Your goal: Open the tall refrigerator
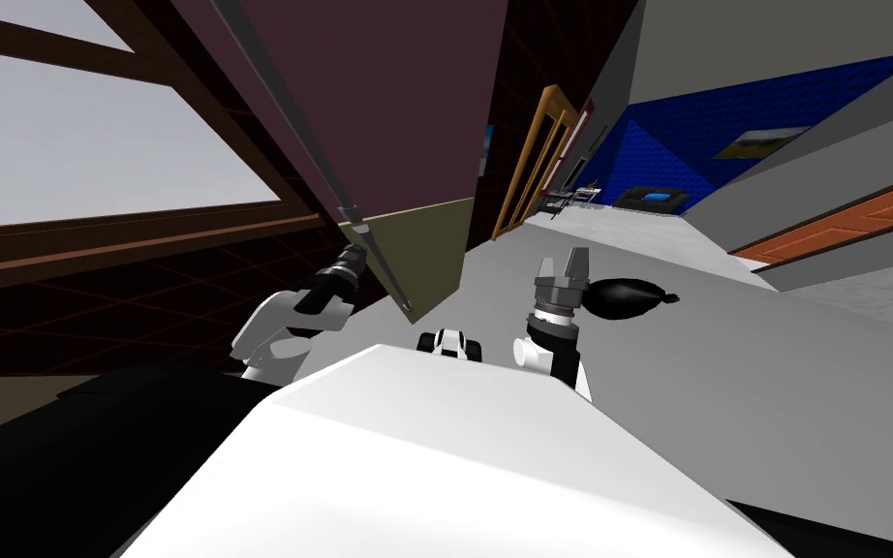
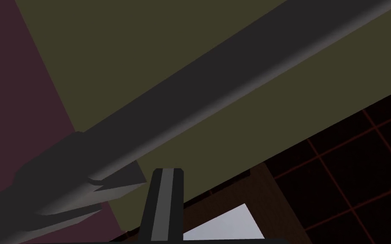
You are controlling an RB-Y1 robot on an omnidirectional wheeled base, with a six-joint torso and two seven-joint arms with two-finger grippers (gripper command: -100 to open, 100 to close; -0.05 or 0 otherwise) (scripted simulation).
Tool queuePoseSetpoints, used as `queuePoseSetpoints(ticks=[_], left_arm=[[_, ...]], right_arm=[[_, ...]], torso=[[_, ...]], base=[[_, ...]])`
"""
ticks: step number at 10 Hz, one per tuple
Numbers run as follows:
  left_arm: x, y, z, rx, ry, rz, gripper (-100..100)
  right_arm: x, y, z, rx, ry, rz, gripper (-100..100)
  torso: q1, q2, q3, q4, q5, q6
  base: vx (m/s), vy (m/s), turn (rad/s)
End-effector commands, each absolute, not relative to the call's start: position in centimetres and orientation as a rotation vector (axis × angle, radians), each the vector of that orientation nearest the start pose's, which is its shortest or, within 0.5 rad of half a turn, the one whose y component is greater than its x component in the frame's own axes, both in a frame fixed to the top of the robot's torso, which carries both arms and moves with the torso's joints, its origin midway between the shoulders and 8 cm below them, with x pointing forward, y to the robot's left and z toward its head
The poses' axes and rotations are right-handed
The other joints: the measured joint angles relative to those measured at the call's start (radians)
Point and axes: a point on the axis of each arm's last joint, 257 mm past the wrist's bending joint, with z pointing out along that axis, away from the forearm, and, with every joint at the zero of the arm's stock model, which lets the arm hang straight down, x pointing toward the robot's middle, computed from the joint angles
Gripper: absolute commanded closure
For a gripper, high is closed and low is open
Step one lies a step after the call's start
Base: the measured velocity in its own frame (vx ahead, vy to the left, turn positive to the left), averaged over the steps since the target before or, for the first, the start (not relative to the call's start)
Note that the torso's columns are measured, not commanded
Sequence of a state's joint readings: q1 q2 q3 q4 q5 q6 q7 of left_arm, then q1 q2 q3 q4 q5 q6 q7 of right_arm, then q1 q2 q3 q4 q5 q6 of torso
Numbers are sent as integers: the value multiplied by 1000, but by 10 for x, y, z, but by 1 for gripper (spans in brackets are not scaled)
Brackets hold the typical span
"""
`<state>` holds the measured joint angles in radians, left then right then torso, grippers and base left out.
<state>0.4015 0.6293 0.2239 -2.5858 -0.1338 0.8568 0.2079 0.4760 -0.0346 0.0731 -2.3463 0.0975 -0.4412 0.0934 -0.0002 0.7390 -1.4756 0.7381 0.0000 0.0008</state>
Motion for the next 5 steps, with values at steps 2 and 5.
queuePoseSetpoints(ticks=[2,5], left_arm=[[400,420,-55,-1032,1334,-480,-100],[404,438,-56,-1016,1347,-418,-100]], right_arm=[[345,-237,48,520,694,1239,0],[345,-237,48,520,694,1239,0]], torso=[[-2,0,0,1,-2,2],[-2,-2,-1,0,-1,-1]], base=[[-10,-4,8],[-4,-23,-49]])
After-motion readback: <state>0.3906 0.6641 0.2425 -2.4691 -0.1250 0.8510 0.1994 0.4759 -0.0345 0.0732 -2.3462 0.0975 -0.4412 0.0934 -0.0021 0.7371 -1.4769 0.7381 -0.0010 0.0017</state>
